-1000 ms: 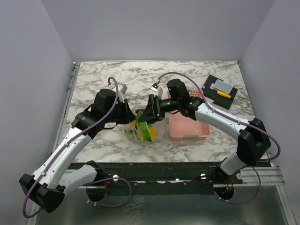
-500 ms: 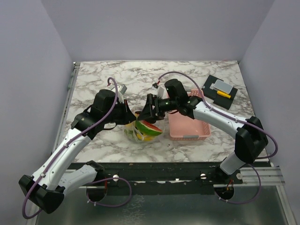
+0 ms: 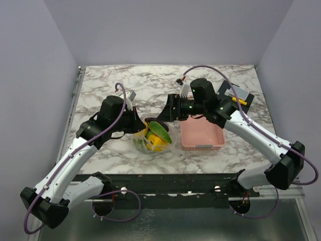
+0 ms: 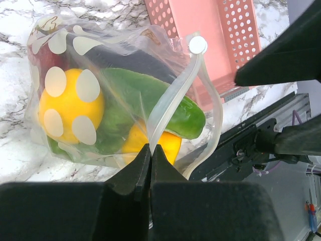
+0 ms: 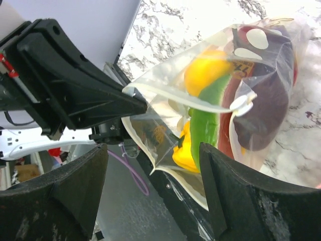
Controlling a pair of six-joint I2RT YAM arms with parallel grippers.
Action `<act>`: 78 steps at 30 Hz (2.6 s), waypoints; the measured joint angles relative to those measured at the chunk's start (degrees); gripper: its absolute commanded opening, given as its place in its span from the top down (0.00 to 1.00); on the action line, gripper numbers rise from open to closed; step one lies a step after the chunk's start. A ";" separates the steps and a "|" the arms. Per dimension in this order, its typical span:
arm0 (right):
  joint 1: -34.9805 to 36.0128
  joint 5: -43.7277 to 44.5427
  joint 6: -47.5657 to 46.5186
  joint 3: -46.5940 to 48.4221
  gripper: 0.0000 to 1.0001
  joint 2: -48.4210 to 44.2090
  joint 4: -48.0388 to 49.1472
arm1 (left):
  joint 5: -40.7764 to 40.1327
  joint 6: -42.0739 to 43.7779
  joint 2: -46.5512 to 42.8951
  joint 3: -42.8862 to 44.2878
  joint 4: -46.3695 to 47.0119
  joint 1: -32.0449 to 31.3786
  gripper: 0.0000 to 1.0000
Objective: Place the food in the zip-top bag and seal the zipper
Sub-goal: Place the fake fruit in the zipper food storage bag, then adjust the zipper food storage bag at the center of the board.
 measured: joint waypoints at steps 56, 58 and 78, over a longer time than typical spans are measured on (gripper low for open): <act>6.08 25.83 0.90 -4.55 0.99 -5.03 -12.28 | -1.84 1.09 0.96 3.72 -5.49 0.00 1.00; 6.08 26.49 -0.22 -1.11 0.99 -5.03 -13.25 | -2.75 1.46 0.96 5.46 -6.88 0.00 1.00; 6.08 27.06 -4.00 -2.08 0.99 1.77 -12.79 | -4.63 1.49 1.16 -6.23 -3.63 0.00 1.00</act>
